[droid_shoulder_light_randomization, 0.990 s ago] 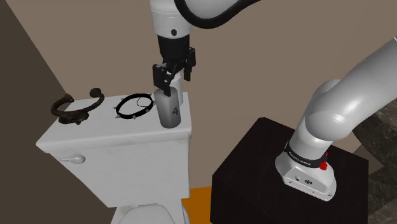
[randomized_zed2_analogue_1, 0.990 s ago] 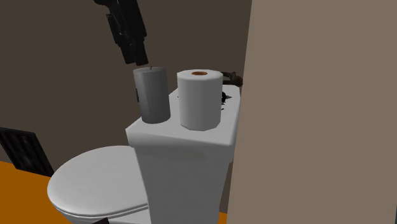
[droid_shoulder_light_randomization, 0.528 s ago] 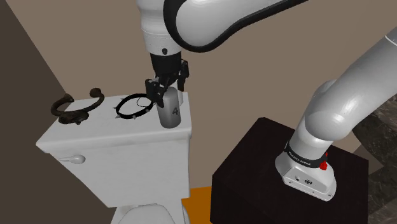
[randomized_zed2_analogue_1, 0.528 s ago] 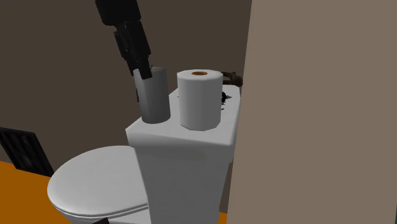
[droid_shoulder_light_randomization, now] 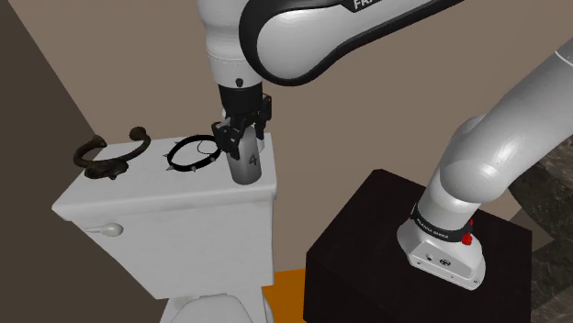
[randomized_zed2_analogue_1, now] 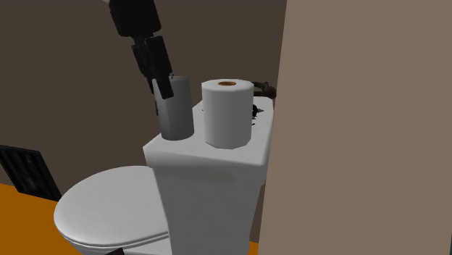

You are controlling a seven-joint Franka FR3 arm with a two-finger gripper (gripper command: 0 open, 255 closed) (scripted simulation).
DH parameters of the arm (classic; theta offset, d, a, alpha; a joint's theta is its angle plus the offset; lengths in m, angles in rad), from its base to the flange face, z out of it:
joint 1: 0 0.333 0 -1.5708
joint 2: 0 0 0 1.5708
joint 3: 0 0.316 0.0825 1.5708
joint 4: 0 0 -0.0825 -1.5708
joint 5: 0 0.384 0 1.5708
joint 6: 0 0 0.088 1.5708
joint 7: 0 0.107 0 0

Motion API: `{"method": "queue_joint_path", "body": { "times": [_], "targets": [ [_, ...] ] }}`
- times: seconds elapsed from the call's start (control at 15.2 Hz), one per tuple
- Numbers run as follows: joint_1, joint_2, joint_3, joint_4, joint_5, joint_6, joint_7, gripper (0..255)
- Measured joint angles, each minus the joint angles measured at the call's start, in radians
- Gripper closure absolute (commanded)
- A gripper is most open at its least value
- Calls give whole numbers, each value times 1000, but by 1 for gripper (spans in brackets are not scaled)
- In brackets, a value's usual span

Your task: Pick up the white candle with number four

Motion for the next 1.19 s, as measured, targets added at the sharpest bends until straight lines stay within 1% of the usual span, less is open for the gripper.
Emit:
{"method": "queue_joint_path", "body": {
  "times": [0.4,1.19],
  "targets": [
    [-1,0,-1,4,0,-7,-2,255],
    [-4,-14,-22,143,2,-160,-21,255]
  ]
}}
